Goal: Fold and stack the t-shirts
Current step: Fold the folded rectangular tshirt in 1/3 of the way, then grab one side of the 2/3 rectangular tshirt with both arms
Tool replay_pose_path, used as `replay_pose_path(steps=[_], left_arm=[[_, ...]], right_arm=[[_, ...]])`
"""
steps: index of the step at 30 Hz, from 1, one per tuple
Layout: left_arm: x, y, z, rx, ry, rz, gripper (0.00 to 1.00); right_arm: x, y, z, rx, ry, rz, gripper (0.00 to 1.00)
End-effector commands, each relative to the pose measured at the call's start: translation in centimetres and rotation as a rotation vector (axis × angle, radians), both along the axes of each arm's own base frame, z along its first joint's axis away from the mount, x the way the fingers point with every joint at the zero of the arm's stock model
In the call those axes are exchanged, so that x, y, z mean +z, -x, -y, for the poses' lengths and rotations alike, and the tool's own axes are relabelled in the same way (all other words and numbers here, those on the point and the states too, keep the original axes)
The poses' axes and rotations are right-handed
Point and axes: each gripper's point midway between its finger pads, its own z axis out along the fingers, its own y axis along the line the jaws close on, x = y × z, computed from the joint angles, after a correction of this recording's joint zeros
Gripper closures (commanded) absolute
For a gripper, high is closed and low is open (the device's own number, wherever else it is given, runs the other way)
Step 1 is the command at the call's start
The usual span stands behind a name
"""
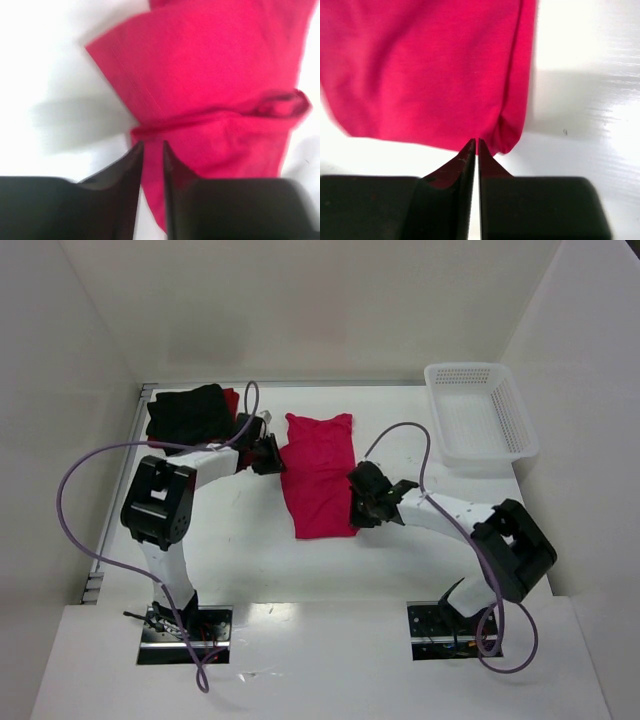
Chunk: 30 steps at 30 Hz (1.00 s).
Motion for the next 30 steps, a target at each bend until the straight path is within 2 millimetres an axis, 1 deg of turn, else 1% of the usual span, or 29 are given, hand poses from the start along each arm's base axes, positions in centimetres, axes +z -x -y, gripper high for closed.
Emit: replay_pose_path(steps=[1, 2, 3, 4, 5, 6, 8, 9, 10, 12, 13, 14, 15, 16, 17, 18, 19, 20, 21, 22, 23, 25, 26, 27, 28, 29, 30], left_arm=[[5.6, 0.3, 0.9, -0.073, 0.056, 0.092, 0.68], [5.8, 1.2, 0.9, -0.09, 0.057, 0.078, 0.66], [7.4, 2.0, 1.0, -0.105, 0.077, 0.099, 0.63], [7.7, 2.9, 1.0, -0.125, 0.084, 0.092, 0.62], [7.9, 4.1, 0.9, -0.135, 0.09, 0.069, 0.59], [8.4, 5.8, 1.1, -0.155, 0.102, 0.065, 0.57], [8.7, 7.9, 1.0, -0.18, 0.125, 0.039, 0.53], [9.5, 9.3, 1.3, -0.205, 0.139, 0.044, 0.48], [8.7, 10.8, 1.4, -0.218, 0.139, 0.011, 0.46], [8.5, 13.0, 2.2, -0.277, 0.166, -0.031, 0.43], [8.5, 13.7, 2.4, -0.283, 0.169, -0.043, 0.42], [7.5, 14.7, 2.5, -0.294, 0.163, -0.07, 0.42], [7.2, 15.2, 2.8, -0.295, 0.16, -0.08, 0.42], [6.7, 16.3, 3.5, -0.308, 0.165, -0.111, 0.4], [6.5, 16.8, 3.9, -0.328, 0.173, -0.114, 0.4], [5.6, 17.6, 4.1, -0.324, 0.173, -0.152, 0.4], [5.6, 17.9, 4.8, -0.338, 0.172, -0.146, 0.4], [4.9, 18.4, 4.9, -0.34, 0.168, -0.175, 0.4], [4.4, 18.4, 4.9, -0.336, 0.148, -0.178, 0.4], [3.4, 19.0, 4.7, -0.324, 0.142, -0.215, 0.4], [3.1, 19.4, 4.9, -0.324, 0.138, -0.219, 0.4], [2.2, 19.7, 5.1, -0.333, 0.131, -0.236, 0.42], [1.9, 20.0, 5.2, -0.342, 0.13, -0.238, 0.46], [1.6, 20.1, 5.5, -0.348, 0.121, -0.238, 0.47], [1.1, 20.2, 5.5, -0.34, 0.119, -0.256, 0.49], [1.1, 20.0, 5.6, -0.341, 0.11, -0.243, 0.5], [0.4, 19.8, 5.6, -0.332, 0.097, -0.249, 0.52]], right_arm=[[4.9, -1.7, -1.3, -0.002, -0.078, 0.129, 0.84], [5.9, -2.0, -1.8, 0.003, -0.105, 0.15, 0.63], [6.9, -2.0, -1.8, 0.002, -0.124, 0.173, 0.57], [7.8, -2.3, -2.1, 0.002, -0.14, 0.191, 0.53], [7.8, -2.3, -2.1, 0.002, -0.14, 0.192, 0.47], [8.3, -2.2, -2.2, 0.008, -0.155, 0.197, 0.33], [7.6, -1.8, -1.8, 0.015, -0.137, 0.184, 0.27], [6.7, -1.3, -1.4, 0.015, -0.121, 0.165, 0.13], [6.3, -1.1, -1.2, 0.015, -0.115, 0.158, 0.13], [5.5, -0.6, -0.8, 0.016, -0.101, 0.142, 0.11], [4.8, -0.4, -0.4, 0.01, -0.083, 0.133, 0.11], [4.4, -0.1, -0.2, 0.01, -0.069, 0.117, 0.11], [3.9, 0.1, 0.1, 0.01, -0.061, 0.107, 0.11], [3.2, 0.4, 0.3, 0.01, -0.046, 0.09, 0.11], [3.2, 0.4, 0.3, 0.01, -0.046, 0.089, 0.13], [2.4, 0.9, 0.4, 0.018, -0.042, 0.064, 0.15], [1.8, 1.2, 0.6, 0.019, -0.03, 0.049, 0.15], [1.3, 1.3, 0.6, 0.008, -0.022, 0.031, 0.18], [1.0, 1.2, 0.8, -0.007, -0.013, 0.027, 0.18], [0.6, 1.4, 1.0, -0.007, -0.001, 0.013, 0.21], [0.4, 1.5, 1.0, -0.007, 0.005, 0.006, 0.25], [-0.3, 1.8, 1.2, -0.019, 0.001, 0.0, 0.28], [-0.5, 2.0, 1.1, -0.022, -0.01, -0.007, 0.31], [-0.8, 2.1, 1.2, -0.022, -0.009, -0.009, 0.32], [-0.7, 2.0, 1.0, -0.032, -0.019, -0.006, 0.34], [-0.6, 1.6, 1.1, -0.039, -0.018, 0.008, 0.35], [-0.9, 1.9, 1.3, -0.039, -0.012, 0.001, 0.37]])
